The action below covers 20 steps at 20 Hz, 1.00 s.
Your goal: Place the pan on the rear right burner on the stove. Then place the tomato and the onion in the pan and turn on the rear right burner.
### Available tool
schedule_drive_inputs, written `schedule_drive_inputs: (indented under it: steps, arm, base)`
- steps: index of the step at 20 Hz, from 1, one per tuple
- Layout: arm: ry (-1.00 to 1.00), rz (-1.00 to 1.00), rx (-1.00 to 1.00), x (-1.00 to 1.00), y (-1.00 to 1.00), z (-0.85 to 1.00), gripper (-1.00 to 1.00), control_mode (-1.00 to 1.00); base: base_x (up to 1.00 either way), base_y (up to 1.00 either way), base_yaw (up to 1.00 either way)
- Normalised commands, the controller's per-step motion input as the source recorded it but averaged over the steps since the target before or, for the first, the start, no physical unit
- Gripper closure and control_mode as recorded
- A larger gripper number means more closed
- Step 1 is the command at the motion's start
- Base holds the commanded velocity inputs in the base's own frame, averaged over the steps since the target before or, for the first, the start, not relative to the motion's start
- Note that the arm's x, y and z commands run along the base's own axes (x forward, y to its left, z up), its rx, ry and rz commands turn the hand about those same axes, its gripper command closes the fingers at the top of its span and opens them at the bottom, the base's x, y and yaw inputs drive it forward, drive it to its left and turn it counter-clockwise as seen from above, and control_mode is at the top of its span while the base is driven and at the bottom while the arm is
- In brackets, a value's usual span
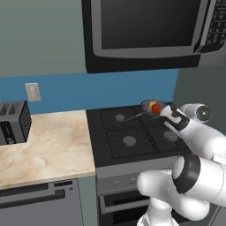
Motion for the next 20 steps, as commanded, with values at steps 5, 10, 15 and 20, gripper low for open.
schedule_drive_inputs:
  steps: [5, 10, 15, 20]
  arm:
    - [0.0, 0.0, 0.03, -0.97, -0.03, 0.52, -1.0, -1.0]
    - [0.0, 0.0, 0.02, -0.84, -0.04, 0.66, -1.0, -1.0]
    - [0.0, 0.0, 0.02, -0.83, -0.13, 0.55, -1.0, -1.0]
    - [0.0, 0.0, 0.05, -0.86, -0.24, 0.29, -1.0, -1.0]
  base:
    - [0.0, 0.0, 0.0]
    - [0.0, 0.0, 0.0]
    - [0.0, 0.0, 0.0]
    - [0.0, 0.0, 0.0]
